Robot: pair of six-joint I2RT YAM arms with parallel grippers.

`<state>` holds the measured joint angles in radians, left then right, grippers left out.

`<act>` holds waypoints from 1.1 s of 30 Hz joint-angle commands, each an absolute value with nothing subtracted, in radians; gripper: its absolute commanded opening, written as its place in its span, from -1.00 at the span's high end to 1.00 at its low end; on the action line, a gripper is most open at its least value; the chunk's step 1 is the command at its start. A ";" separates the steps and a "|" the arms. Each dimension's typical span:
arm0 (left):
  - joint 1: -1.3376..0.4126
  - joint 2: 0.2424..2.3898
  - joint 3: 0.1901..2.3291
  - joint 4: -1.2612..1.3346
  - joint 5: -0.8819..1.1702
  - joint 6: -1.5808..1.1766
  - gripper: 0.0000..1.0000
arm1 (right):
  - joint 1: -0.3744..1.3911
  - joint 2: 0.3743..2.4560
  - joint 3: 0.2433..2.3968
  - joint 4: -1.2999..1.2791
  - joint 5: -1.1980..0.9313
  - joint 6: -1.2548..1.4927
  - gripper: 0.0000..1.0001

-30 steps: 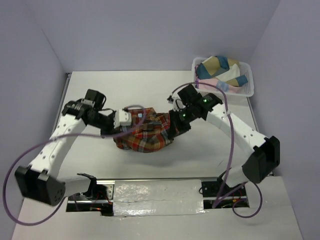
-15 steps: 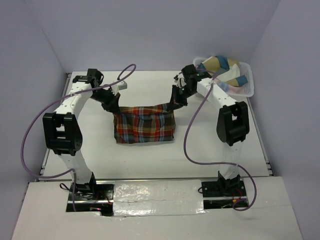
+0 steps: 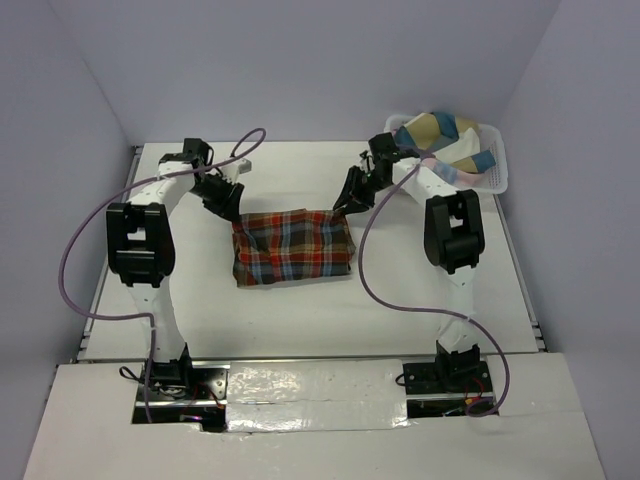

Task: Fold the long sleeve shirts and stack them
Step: Fold the shirt, then neatly place the folded shirt to the corner

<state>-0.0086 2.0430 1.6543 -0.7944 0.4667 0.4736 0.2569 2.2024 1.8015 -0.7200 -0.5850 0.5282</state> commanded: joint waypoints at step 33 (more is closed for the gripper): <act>-0.184 2.000 1.491 -0.482 0.299 0.121 -0.04 | 0.371 2.081 1.541 -0.311 -0.247 0.666 0.98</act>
